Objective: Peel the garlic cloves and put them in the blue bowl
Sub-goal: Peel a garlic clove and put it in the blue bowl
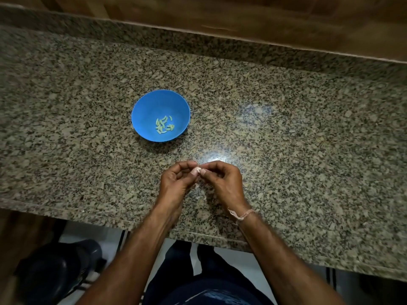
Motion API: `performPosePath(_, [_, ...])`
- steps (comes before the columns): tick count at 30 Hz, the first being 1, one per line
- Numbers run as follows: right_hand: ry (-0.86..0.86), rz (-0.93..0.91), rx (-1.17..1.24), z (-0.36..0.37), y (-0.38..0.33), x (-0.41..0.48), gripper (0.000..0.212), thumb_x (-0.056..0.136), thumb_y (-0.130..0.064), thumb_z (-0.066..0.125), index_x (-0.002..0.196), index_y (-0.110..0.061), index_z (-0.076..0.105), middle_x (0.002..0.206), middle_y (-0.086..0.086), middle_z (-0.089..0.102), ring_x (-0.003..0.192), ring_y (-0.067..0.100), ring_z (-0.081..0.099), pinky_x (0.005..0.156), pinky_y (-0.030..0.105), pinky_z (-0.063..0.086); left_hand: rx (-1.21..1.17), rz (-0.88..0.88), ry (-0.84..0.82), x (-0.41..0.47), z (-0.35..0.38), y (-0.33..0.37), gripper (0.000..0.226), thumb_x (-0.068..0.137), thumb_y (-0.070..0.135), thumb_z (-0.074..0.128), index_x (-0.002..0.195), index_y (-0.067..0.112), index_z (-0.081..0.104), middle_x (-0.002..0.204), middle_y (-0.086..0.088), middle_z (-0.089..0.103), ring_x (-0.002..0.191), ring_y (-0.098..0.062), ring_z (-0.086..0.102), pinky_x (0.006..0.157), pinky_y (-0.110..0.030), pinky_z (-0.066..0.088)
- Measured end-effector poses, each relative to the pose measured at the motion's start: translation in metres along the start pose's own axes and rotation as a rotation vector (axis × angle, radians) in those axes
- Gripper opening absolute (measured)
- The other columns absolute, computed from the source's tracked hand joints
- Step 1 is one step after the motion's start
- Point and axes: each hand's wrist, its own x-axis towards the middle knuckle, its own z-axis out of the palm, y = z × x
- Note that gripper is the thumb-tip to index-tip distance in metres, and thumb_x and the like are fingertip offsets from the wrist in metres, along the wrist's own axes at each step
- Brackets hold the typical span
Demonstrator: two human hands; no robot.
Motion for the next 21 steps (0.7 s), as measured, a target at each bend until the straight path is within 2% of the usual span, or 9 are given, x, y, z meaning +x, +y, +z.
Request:
performPosePath(5, [-0.015, 0.013, -0.077, -0.003, -0.001, 0.001, 0.012, 0.087, -0.016, 0.082, 0.097, -0.009, 0.079, 0.091, 0.004, 0.08, 0.088, 0.021, 0.077, 0.083, 0.039, 0.064, 0.004, 0.012, 0.03, -0.004, 0.003, 0.0, 0.017, 0.09, -0.001, 0.074, 0.104, 0.009, 0.072, 0.105, -0.015, 0.077, 0.094, -0.02, 0.073, 0.078, -0.025, 0.059])
performPosePath(7, [-0.022, -0.003, -0.137, -0.003, -0.002, 0.002, 0.009, 0.089, -0.017, 0.08, 0.095, -0.01, 0.078, 0.088, 0.003, 0.079, 0.084, 0.019, 0.077, 0.079, 0.038, 0.065, 0.036, 0.024, 0.033, -0.005, 0.003, -0.001, 0.017, 0.089, 0.0, 0.075, 0.104, 0.008, 0.072, 0.107, -0.016, 0.077, 0.098, -0.025, 0.074, 0.084, -0.031, 0.06])
performPosePath(9, [-0.007, -0.038, -0.232, -0.003, -0.001, 0.001, 0.005, 0.093, -0.017, 0.076, 0.094, -0.012, 0.075, 0.084, 0.001, 0.077, 0.079, 0.014, 0.075, 0.073, 0.031, 0.064, 0.101, 0.045, 0.041, -0.006, 0.003, -0.002, 0.016, 0.091, 0.001, 0.074, 0.106, 0.007, 0.073, 0.105, -0.014, 0.078, 0.1, -0.028, 0.074, 0.091, -0.037, 0.061])
performPosePath(11, [0.02, -0.069, -0.303, -0.005, 0.001, 0.0, 0.002, 0.095, -0.015, 0.074, 0.093, -0.014, 0.074, 0.084, 0.0, 0.076, 0.077, 0.011, 0.073, 0.068, 0.022, 0.06, 0.237, 0.11, 0.084, -0.005, 0.003, 0.0, 0.014, 0.094, 0.002, 0.071, 0.106, 0.009, 0.074, 0.103, -0.008, 0.078, 0.098, -0.02, 0.075, 0.087, -0.031, 0.061])
performPosePath(13, [0.04, -0.079, -0.348, -0.01, 0.004, -0.001, 0.003, 0.095, -0.013, 0.074, 0.092, -0.014, 0.074, 0.083, -0.002, 0.075, 0.075, 0.009, 0.072, 0.065, 0.018, 0.057, 0.529, 0.254, 0.166, 0.002, 0.003, 0.004, 0.015, 0.095, 0.004, 0.07, 0.104, 0.015, 0.076, 0.102, 0.003, 0.077, 0.095, -0.008, 0.072, 0.079, -0.015, 0.057])
performPosePath(15, [0.03, -0.097, -0.423, -0.015, 0.009, -0.005, 0.004, 0.094, -0.012, 0.074, 0.091, -0.015, 0.074, 0.08, -0.004, 0.074, 0.071, 0.005, 0.07, 0.063, 0.017, 0.055, 0.757, 0.374, 0.205, 0.013, 0.0, 0.007, 0.016, 0.095, 0.005, 0.071, 0.103, 0.017, 0.076, 0.101, 0.007, 0.074, 0.091, -0.002, 0.068, 0.072, -0.005, 0.051])
performPosePath(17, [-0.01, -0.133, -0.54, -0.018, 0.015, -0.012, 0.006, 0.095, -0.016, 0.073, 0.09, -0.017, 0.073, 0.081, -0.007, 0.072, 0.071, 0.004, 0.068, 0.066, 0.019, 0.057, 0.895, 0.43, 0.19, 0.023, -0.003, 0.006, 0.017, 0.094, 0.002, 0.07, 0.102, 0.016, 0.076, 0.102, 0.004, 0.072, 0.089, -0.001, 0.065, 0.07, -0.002, 0.047])
performPosePath(19, [-0.032, -0.201, -0.684, -0.017, 0.022, -0.017, 0.009, 0.098, -0.018, 0.069, 0.088, -0.018, 0.07, 0.083, -0.008, 0.069, 0.076, 0.007, 0.066, 0.071, 0.029, 0.059, 0.967, 0.464, 0.153, 0.027, -0.004, 0.003, 0.018, 0.095, 0.0, 0.068, 0.103, 0.015, 0.075, 0.107, 0.0, 0.068, 0.087, 0.0, 0.06, 0.069, -0.003, 0.047])
performPosePath(21, [-0.032, -0.271, -0.801, -0.014, 0.024, -0.02, 0.013, 0.099, -0.018, 0.066, 0.086, -0.017, 0.068, 0.082, -0.006, 0.064, 0.075, 0.009, 0.062, 0.069, 0.032, 0.057, 0.976, 0.48, 0.146, 0.022, -0.004, 0.001, 0.022, 0.095, 0.002, 0.068, 0.113, 0.014, 0.071, 0.117, 0.0, 0.06, 0.089, -0.003, 0.057, 0.069, -0.002, 0.046])
